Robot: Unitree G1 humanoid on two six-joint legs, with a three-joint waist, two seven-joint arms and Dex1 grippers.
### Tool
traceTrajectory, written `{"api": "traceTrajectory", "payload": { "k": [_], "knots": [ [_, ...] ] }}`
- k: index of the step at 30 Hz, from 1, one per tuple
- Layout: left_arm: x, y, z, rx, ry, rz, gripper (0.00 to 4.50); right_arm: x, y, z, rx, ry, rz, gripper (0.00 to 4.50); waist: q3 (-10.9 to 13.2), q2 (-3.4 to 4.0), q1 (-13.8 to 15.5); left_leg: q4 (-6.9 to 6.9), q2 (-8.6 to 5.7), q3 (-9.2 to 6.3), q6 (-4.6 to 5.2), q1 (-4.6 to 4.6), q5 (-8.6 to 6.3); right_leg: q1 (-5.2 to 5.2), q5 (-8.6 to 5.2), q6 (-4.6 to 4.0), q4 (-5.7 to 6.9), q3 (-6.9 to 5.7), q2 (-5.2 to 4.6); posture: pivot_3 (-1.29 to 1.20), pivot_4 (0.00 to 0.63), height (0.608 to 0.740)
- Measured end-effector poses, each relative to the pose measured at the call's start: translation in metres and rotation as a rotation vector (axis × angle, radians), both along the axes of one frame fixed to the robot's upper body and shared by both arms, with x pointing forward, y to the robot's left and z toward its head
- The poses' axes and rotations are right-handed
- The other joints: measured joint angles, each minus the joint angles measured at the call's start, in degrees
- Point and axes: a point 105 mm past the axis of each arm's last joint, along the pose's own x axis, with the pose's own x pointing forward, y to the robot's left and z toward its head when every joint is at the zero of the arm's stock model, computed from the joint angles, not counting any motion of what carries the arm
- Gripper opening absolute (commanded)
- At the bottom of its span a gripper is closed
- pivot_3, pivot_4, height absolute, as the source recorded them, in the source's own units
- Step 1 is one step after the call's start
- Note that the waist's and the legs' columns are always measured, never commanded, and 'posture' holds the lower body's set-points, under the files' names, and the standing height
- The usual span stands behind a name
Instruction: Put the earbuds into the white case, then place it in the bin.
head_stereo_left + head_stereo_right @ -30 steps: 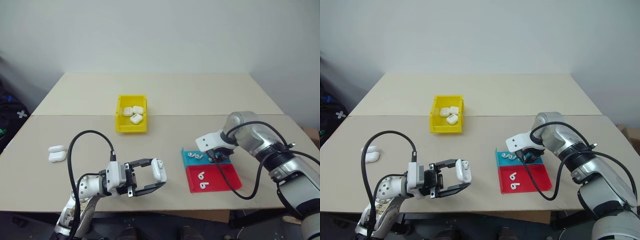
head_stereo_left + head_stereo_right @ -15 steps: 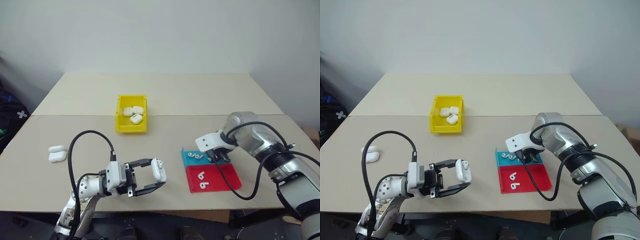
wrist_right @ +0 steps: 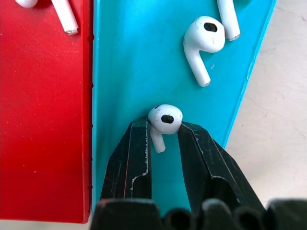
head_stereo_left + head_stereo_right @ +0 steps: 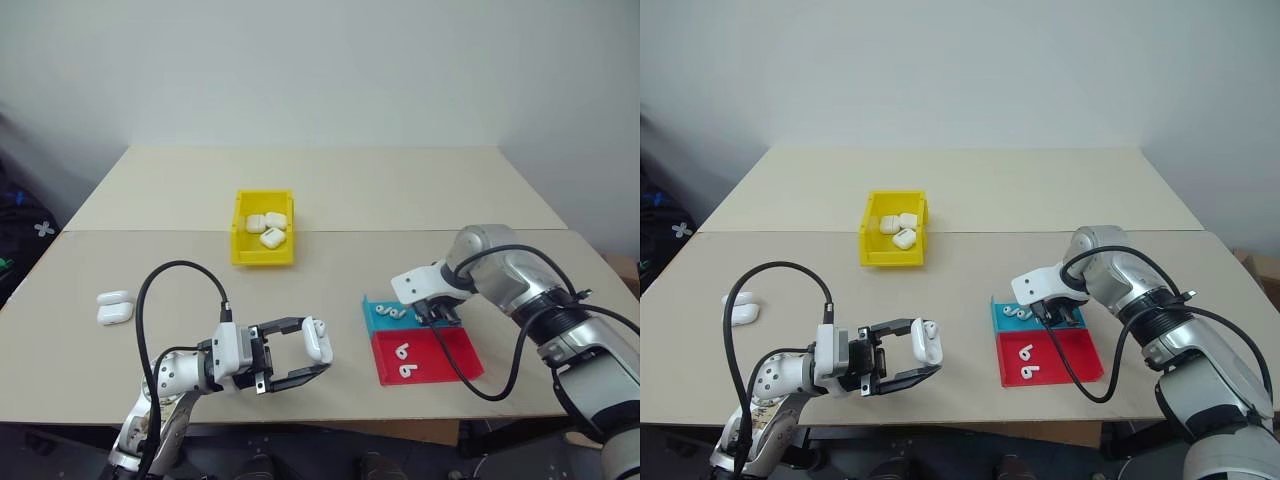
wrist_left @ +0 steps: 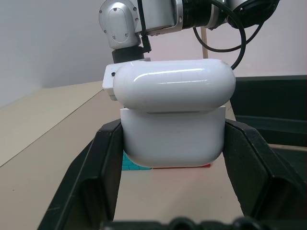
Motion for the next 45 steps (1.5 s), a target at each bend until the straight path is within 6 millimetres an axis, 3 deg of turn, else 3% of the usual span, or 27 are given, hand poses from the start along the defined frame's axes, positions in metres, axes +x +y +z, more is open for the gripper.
{"api": "traceTrajectory", "payload": {
  "k": [8, 17, 21, 27, 34, 40, 45],
  "knots": [
    [0.001, 0.000, 0.001, -0.006, 0.000, 0.007, 2.78, 0.001, 0.002, 0.026, 0.125, -0.061, -0.046, 0.93, 0.00, 0.00, 0.04, 0.00, 0.00, 0.00, 0.00, -0.01, 0.00, 0.00, 0.00, 0.00, 0.00, 0.00, -0.01, 0.00, 0.150, 0.740],
    [0.005, -0.003, 0.010, -0.018, -0.031, -0.004, 2.78, -0.008, -0.002, 0.050, 0.454, -0.068, -0.223, 0.93, 0.00, 0.00, 0.13, 0.00, -0.01, -0.02, 0.00, -0.03, 0.00, 0.02, 0.00, 0.01, -0.01, -0.01, -0.02, 0.00, 0.150, 0.740],
    [0.009, -0.005, 0.019, -0.051, -0.030, -0.013, 2.78, -0.014, -0.001, 0.086, 0.716, -0.106, -0.290, 0.93, 0.00, 0.00, 0.04, 0.00, -0.01, -0.06, 0.00, -0.02, 0.00, 0.02, 0.00, 0.01, 0.01, -0.02, 0.00, 0.00, 0.150, 0.740],
    [0.014, -0.018, 0.055, -0.152, -0.048, -0.058, 2.78, -0.055, 0.000, 0.163, 1.164, -0.157, -0.244, 0.93, 0.00, 0.00, 0.27, 0.03, -0.03, -0.11, 0.00, -0.05, 0.00, 0.12, 0.01, 0.05, -0.04, -0.06, -0.02, 0.00, 0.150, 0.740],
    [0.015, -0.034, 0.086, -0.229, -0.045, -0.133, 2.78, -0.106, 0.011, 0.204, 1.485, -0.051, -0.072, 0.93, 0.00, -0.01, 0.04, 0.04, -0.03, -0.20, 0.01, 0.05, 0.01, 0.21, -0.02, 0.11, 0.00, -0.06, 0.03, 0.00, 0.150, 0.740],
    [0.017, -0.045, 0.094, -0.226, -0.028, -0.177, 2.78, -0.125, 0.022, 0.211, 1.585, 0.021, 0.003, 0.93, 0.00, -0.01, -0.01, 0.03, -0.04, -0.21, 0.02, 0.07, 0.01, 0.24, -0.02, 0.12, -0.03, -0.05, 0.03, 0.00, 0.150, 0.740],
    [0.014, -0.055, 0.106, -0.250, -0.058, -0.226, 2.78, -0.132, 0.043, 0.195, 1.613, 0.033, 0.059, 0.93, -0.01, -0.01, -0.02, 0.08, -0.07, -0.24, 0.02, -0.03, 0.01, 0.21, -0.08, 0.30, -0.04, -0.06, 0.01, 0.00, 0.150, 0.740]
  ]
}}
